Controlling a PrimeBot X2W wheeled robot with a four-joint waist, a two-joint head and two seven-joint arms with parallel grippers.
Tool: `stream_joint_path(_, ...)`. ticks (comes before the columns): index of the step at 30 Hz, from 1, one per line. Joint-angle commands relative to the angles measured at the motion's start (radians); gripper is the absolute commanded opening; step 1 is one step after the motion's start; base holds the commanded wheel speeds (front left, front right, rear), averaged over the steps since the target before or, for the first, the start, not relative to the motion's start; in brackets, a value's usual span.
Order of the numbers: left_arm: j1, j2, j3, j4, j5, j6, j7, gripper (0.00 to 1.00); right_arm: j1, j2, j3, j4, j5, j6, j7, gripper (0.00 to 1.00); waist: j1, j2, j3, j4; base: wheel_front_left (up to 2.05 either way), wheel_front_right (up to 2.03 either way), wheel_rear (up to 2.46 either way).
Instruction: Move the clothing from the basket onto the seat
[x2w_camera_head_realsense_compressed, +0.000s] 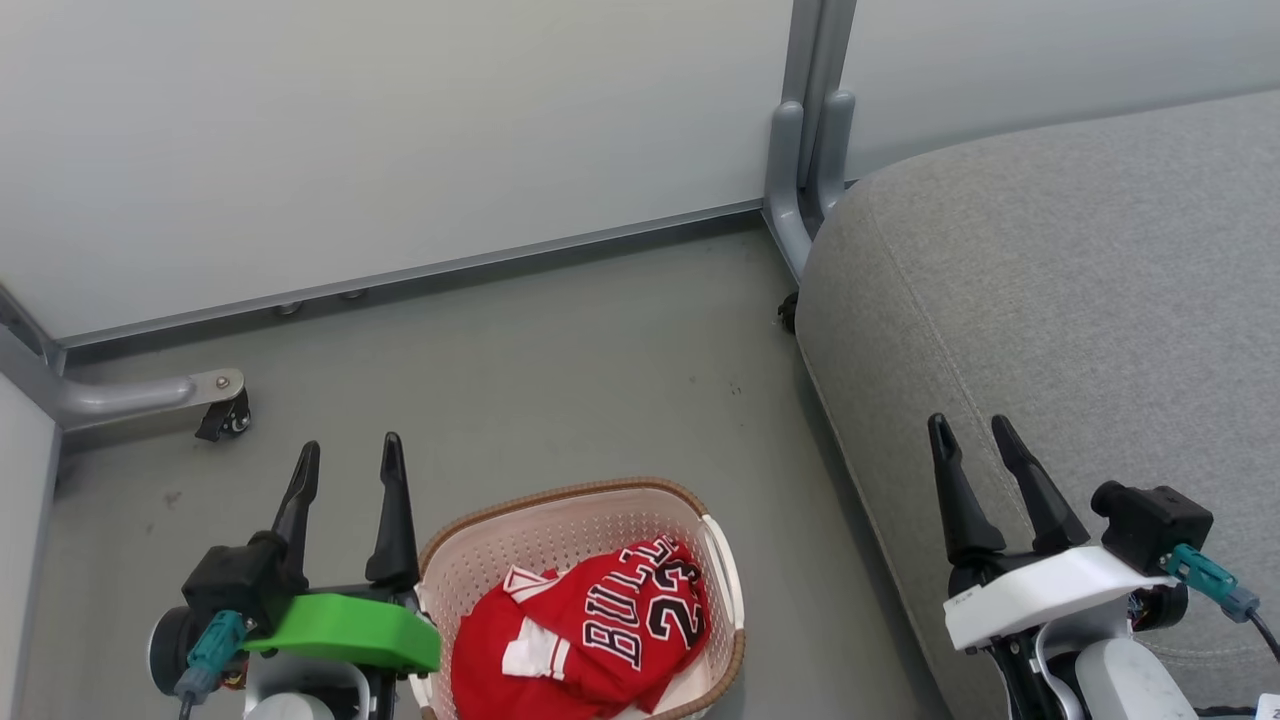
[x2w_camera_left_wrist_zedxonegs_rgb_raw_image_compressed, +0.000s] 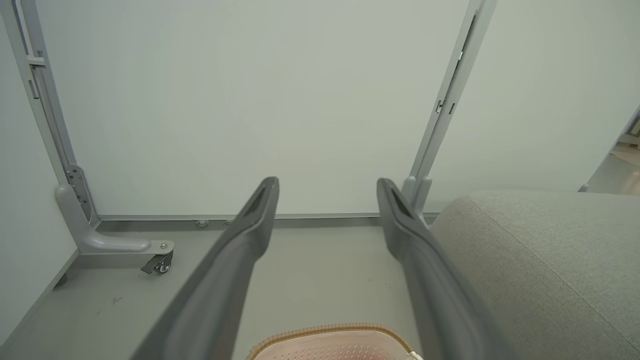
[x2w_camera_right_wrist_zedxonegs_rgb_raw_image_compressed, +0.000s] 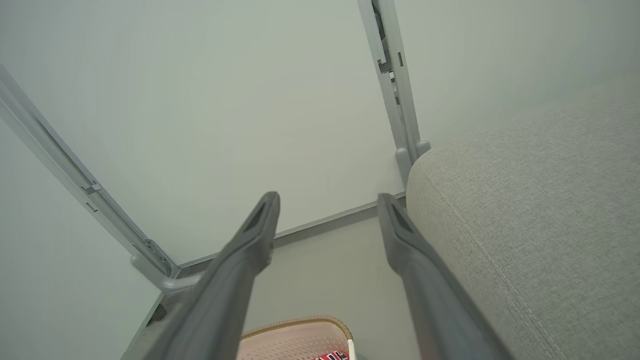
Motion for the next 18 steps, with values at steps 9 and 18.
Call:
stream_joint_path(9, 0.005, 0.009, -0.015, 0.004, 0.1, 0.013, -0.024, 1.0, -0.012, -0.006, 0.006, 0.002, -0.096, 0.001, -0.025, 1.0, 0.0, 0.0, 0.001, 0.007, 0.0, 0.0, 0.0)
stream_joint_path(18, 0.003, 0.011, -0.025, 0.008, 0.173, 0.017, -0.041, 1.0, -0.014, -0.007, 0.019, 0.006, -0.16, 0.001, -0.043, 1.0, 0.0, 0.0, 0.004, 0.012, 0.0, 0.0, 0.0)
